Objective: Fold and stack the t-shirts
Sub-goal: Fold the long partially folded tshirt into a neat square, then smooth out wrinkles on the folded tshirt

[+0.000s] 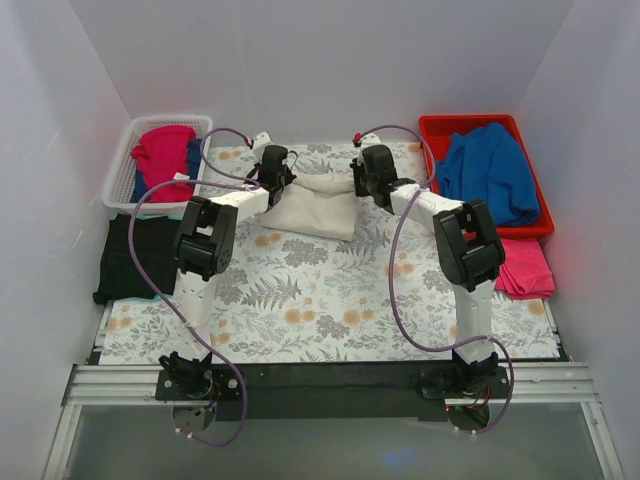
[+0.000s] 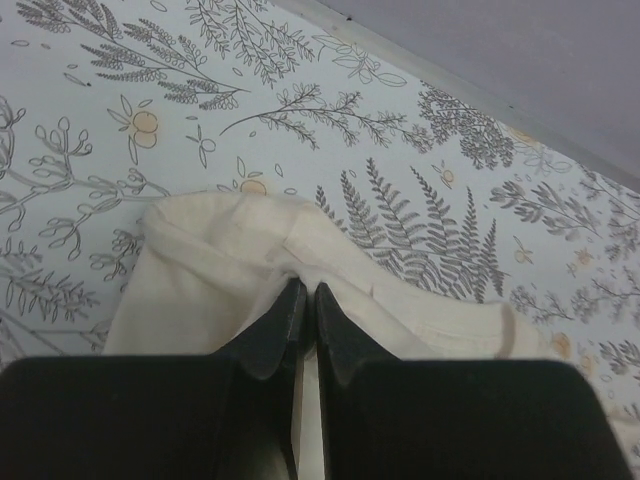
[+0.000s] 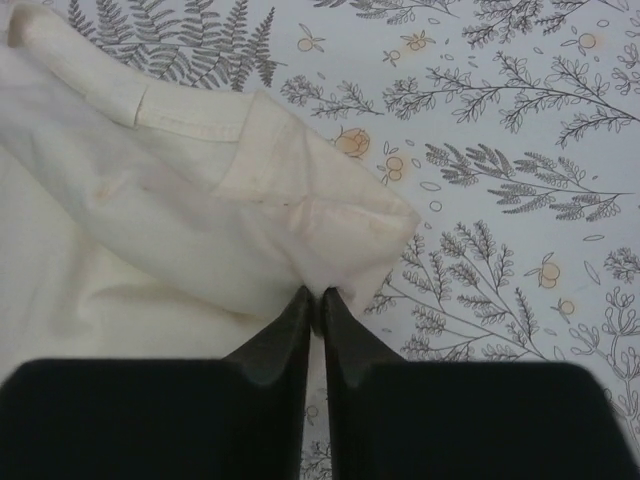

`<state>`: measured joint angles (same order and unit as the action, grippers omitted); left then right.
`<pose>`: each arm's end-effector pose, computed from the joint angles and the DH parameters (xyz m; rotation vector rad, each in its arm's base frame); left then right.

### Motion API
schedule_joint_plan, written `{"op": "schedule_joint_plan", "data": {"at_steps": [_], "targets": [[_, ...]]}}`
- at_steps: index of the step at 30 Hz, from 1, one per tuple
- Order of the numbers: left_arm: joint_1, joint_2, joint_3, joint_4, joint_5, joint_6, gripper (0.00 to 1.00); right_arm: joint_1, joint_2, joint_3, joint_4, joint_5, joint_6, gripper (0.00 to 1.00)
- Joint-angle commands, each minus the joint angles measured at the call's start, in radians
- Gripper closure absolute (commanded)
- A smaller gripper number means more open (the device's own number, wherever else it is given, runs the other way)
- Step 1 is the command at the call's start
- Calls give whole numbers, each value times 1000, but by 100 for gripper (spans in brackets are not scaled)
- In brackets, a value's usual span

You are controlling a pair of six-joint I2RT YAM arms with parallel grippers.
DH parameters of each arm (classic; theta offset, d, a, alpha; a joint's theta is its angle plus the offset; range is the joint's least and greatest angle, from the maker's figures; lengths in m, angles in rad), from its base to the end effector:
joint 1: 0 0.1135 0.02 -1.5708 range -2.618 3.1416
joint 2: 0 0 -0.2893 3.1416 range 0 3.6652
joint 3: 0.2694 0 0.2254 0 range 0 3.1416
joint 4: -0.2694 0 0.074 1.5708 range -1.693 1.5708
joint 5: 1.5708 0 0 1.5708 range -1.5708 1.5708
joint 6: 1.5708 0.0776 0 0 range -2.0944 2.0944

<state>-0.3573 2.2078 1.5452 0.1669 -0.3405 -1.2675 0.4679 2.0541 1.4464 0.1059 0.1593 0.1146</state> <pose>0.5053 -0.1610 0.1897 -1.1113 1.7836 -0.6575 0.4510 0.2141 0.2224 -0.2673 2.0540 0.1935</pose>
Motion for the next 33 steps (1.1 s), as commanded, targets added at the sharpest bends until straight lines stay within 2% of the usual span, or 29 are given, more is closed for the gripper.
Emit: {"op": "schedule_joint_plan", "data": {"at_steps": [1,2,3,6,11,15,20,25,26,33], "targets": [[15,39,150,-26,-23,57,97,-31,34,162,29,-41,0,80],[17,44,168,-27,-40,66,89,-34,49,189,12,-43,-7,65],[20,41,183,-20,-51,71,85,-41,57,215,-1,-43,-15,59],[24,0,199,35,-71,105,78,-48,66,301,-49,-26,-44,54],[23,-91,127,85,-68,137,73,-48,-6,253,-71,-53,-36,54],[23,-163,35,60,36,128,73,-29,-67,102,-63,-104,3,57],[23,-207,-89,34,179,106,75,3,-92,8,-26,-142,23,58],[18,-214,-203,23,242,86,80,9,-26,20,-23,-193,49,59],[18,-205,-211,22,259,85,83,9,-12,37,-23,-196,53,60],[20,-131,-203,-18,230,88,85,5,124,173,-32,-176,33,60]]}}
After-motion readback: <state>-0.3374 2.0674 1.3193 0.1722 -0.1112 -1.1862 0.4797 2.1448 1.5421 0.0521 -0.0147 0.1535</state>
